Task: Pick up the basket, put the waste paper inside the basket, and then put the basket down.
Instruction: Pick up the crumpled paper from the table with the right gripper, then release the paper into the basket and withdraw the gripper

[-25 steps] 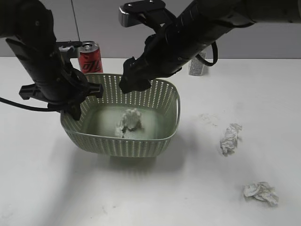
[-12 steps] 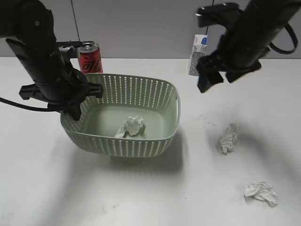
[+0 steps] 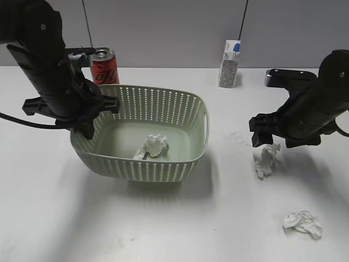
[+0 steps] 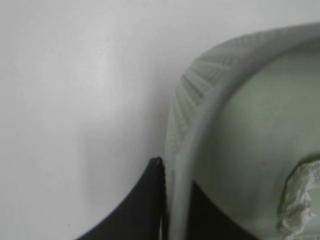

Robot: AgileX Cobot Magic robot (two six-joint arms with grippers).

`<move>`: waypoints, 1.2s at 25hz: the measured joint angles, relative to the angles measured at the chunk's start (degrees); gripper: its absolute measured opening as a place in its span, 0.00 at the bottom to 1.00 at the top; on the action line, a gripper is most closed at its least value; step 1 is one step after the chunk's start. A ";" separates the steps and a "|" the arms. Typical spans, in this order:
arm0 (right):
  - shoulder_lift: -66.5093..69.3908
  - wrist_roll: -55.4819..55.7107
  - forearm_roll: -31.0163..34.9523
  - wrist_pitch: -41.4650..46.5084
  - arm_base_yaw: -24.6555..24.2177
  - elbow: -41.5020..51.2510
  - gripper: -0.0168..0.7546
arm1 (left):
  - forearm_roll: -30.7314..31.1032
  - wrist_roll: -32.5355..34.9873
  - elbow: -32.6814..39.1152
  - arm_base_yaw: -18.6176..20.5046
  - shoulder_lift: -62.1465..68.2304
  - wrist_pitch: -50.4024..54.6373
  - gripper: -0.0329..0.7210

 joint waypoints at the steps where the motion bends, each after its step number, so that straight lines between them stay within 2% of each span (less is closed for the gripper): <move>1: 0.71 0.28 0.00 -0.69 0.00 0.19 0.79 | 0.00 0.00 0.00 0.00 0.00 0.00 0.05; 6: 4.71 0.71 0.00 -0.46 0.00 0.35 0.79 | 0.00 0.00 0.00 0.00 0.00 -0.05 0.06; 9: 5.08 0.19 -0.19 0.22 0.00 0.35 0.72 | 0.00 0.00 0.00 0.00 0.00 -0.05 0.06; 11: 5.02 -1.60 -0.07 0.69 0.00 0.35 0.55 | 0.00 0.00 0.00 0.00 0.00 -0.10 0.06; 14: 3.83 -4.02 0.39 1.46 0.00 0.09 0.19 | 0.00 0.00 0.00 0.00 0.00 -0.16 0.06; 16: 1.45 -5.71 2.10 1.59 0.00 -0.53 0.09 | 0.00 0.00 0.00 0.00 0.00 -0.16 0.06; 18: -1.64 -8.78 6.15 1.69 0.00 -1.94 0.08 | 0.00 0.00 0.00 0.00 0.00 -0.16 0.06; 21: -6.54 -21.14 17.22 2.07 0.93 -5.44 0.08 | 0.00 0.00 0.00 0.00 0.00 -0.60 0.06; 24: -9.42 -34.98 28.39 3.70 5.09 -10.64 0.08 | 0.00 0.00 0.00 0.00 0.00 -0.89 0.06; 26: -9.61 -39.16 31.22 3.37 9.01 -13.75 0.08 | 0.00 0.00 0.00 0.00 0.00 -0.89 0.06; 30: -6.59 -41.42 31.72 2.18 15.73 -17.67 0.09 | 0.00 0.00 0.00 0.00 0.00 -0.89 0.06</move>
